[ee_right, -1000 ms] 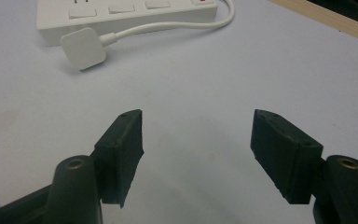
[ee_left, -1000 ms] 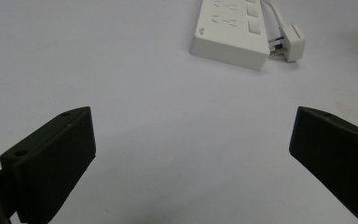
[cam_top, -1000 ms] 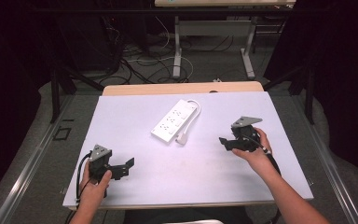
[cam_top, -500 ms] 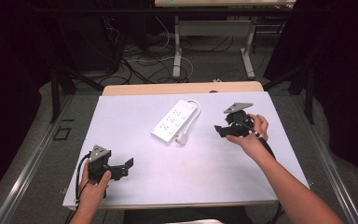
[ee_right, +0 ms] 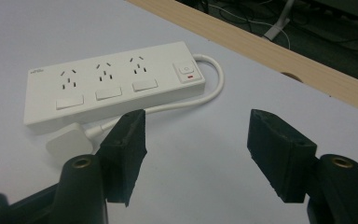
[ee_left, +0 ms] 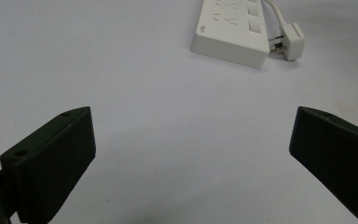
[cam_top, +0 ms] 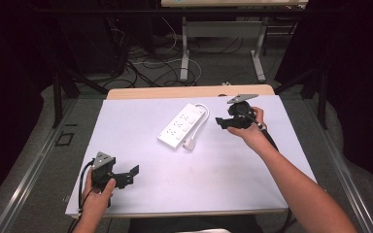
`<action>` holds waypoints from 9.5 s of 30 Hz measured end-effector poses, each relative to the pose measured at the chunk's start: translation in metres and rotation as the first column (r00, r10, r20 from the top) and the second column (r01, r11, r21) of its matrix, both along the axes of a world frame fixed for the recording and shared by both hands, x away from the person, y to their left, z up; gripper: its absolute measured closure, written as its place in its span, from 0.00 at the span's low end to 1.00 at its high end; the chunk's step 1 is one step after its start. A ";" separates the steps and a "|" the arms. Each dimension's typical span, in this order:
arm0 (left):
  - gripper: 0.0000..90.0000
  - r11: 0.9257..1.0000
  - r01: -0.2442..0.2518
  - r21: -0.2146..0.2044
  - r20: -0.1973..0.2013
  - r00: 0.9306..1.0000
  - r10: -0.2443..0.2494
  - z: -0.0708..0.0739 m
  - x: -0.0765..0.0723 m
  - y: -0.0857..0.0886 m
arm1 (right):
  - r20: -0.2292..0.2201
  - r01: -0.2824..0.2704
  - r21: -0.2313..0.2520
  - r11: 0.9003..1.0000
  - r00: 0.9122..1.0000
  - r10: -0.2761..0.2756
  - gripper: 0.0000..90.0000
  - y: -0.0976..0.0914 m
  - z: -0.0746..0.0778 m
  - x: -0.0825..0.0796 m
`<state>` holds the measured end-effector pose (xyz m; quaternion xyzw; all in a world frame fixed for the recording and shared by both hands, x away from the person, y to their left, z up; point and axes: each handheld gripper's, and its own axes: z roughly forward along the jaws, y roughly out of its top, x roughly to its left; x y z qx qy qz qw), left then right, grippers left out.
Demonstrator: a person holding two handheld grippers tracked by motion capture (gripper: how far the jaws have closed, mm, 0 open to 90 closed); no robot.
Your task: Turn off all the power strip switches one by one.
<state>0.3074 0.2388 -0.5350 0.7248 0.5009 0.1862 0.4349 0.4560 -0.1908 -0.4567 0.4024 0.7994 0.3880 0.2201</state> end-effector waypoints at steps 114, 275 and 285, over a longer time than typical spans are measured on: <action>0.01 0.999 -0.005 -0.044 -0.026 1.000 0.003 -0.005 -0.002 -0.001 | -0.158 0.085 -0.030 0.996 0.984 -0.089 1.00 0.085 -0.063 0.120; 0.01 0.999 0.016 -0.029 -0.037 0.999 -0.017 -0.005 -0.001 -0.006 | -0.241 -0.080 0.003 0.997 0.967 0.078 1.00 0.106 -0.073 0.082; 0.01 0.999 0.012 -0.032 -0.036 0.999 -0.013 -0.006 -0.001 -0.006 | -0.237 -0.074 -0.009 0.997 0.969 0.070 1.00 0.108 -0.072 0.080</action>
